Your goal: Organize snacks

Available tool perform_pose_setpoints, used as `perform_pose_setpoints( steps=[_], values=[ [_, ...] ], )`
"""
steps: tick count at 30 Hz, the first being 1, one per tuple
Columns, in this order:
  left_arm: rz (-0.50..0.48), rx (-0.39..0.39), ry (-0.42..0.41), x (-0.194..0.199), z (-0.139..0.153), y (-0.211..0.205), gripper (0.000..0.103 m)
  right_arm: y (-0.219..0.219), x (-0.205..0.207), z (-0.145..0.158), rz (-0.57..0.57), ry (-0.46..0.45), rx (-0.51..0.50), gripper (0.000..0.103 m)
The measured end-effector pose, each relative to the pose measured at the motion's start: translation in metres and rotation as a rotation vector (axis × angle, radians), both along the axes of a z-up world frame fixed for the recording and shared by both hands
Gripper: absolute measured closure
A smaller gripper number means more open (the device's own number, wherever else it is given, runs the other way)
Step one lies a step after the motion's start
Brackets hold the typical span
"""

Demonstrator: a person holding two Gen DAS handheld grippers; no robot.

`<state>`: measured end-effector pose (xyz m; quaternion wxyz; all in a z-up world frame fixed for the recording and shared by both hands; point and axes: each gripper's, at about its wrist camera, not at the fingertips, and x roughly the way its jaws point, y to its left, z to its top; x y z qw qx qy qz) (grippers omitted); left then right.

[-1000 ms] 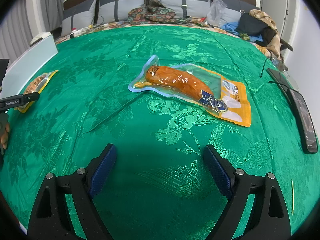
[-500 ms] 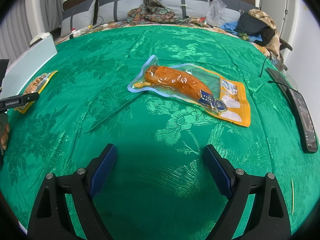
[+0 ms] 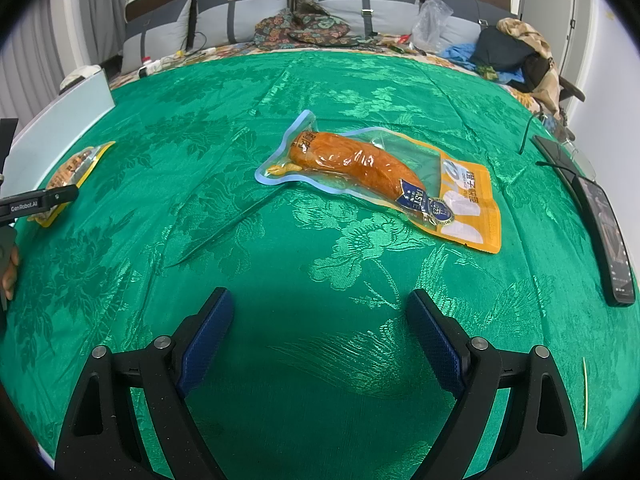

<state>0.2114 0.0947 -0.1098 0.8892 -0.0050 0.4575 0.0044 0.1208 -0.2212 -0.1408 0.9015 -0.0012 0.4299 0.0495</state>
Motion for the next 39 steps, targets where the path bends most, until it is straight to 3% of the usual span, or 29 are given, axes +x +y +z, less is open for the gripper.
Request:
perform_pose_setpoints(
  steps=[26, 31, 34, 39],
  values=[
    [-0.001, 0.0, 0.0, 0.0, 0.0, 0.0, 0.0, 0.0, 0.0, 0.0, 0.001, 0.002, 0.001, 0.012],
    [-0.001, 0.0, 0.0, 0.0, 0.0, 0.0, 0.0, -0.003, -0.004, 0.002, -0.02, 0.059, 0.014, 0.012],
    [-0.001, 0.0, 0.0, 0.0, 0.0, 0.0, 0.0, -0.009, -0.005, 0.006, -0.046, 0.102, 0.088, 0.012],
    [-0.001, 0.0, 0.0, 0.0, 0.0, 0.0, 0.0, -0.047, 0.006, 0.011, -0.151, 0.169, 0.388, 0.013]
  ],
)
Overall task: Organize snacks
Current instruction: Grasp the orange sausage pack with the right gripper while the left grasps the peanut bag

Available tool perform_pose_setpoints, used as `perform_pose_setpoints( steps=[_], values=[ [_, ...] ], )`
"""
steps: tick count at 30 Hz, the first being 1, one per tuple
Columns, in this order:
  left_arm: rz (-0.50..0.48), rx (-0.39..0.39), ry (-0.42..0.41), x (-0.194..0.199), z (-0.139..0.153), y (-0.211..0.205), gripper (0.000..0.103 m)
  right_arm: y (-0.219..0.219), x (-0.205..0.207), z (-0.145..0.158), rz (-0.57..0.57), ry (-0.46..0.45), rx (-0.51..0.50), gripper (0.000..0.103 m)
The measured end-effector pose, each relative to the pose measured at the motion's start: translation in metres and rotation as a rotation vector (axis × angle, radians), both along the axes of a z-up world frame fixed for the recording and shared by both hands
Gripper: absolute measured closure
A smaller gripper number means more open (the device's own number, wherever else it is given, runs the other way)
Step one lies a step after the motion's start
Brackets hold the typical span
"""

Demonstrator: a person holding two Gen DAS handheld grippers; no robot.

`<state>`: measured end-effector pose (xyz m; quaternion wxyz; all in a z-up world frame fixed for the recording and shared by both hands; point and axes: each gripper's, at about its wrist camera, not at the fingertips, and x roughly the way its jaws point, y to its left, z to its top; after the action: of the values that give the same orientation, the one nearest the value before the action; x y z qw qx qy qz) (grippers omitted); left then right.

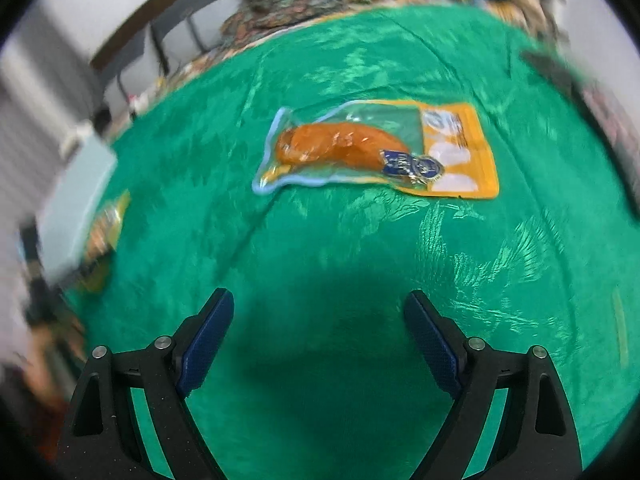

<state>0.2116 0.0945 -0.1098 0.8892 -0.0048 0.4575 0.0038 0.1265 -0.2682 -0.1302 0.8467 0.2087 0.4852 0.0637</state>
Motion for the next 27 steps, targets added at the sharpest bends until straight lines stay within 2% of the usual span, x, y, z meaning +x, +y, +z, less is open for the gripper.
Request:
perform_pose_setpoints(
  steps=[2, 6, 10, 14, 16, 17, 22, 23, 27],
  values=[
    [0.0, 0.0, 0.0, 0.0, 0.0, 0.0, 0.0, -0.017, 0.014, -0.001, -0.06, 0.025, 0.104, 0.013],
    [0.0, 0.0, 0.0, 0.0, 0.0, 0.0, 0.0, -0.047, 0.047, -0.003, -0.182, 0.062, 0.242, 0.013],
    [0.0, 0.0, 0.0, 0.0, 0.0, 0.0, 0.0, -0.064, 0.092, -0.001, -0.269, 0.093, 0.237, 0.012],
    [0.0, 0.0, 0.0, 0.0, 0.0, 0.0, 0.0, -0.054, 0.138, 0.005, -0.286, 0.131, 0.147, 0.012],
    [0.0, 0.0, 0.0, 0.0, 0.0, 0.0, 0.0, -0.037, 0.152, 0.009, -0.25, 0.152, 0.052, 0.012],
    [0.0, 0.0, 0.0, 0.0, 0.0, 0.0, 0.0, -0.022, 0.155, 0.01, -0.216, 0.167, -0.029, 0.012],
    [-0.001, 0.0, 0.0, 0.0, 0.0, 0.0, 0.0, 0.027, 0.138, 0.005, -0.037, 0.152, -0.341, 0.012],
    [-0.001, 0.0, 0.0, 0.0, 0.0, 0.0, 0.0, 0.033, 0.129, 0.004, -0.012, 0.12, -0.38, 0.012],
    [-0.001, 0.0, 0.0, 0.0, 0.0, 0.0, 0.0, 0.033, 0.105, 0.001, 0.017, 0.067, -0.375, 0.012]
  ],
)
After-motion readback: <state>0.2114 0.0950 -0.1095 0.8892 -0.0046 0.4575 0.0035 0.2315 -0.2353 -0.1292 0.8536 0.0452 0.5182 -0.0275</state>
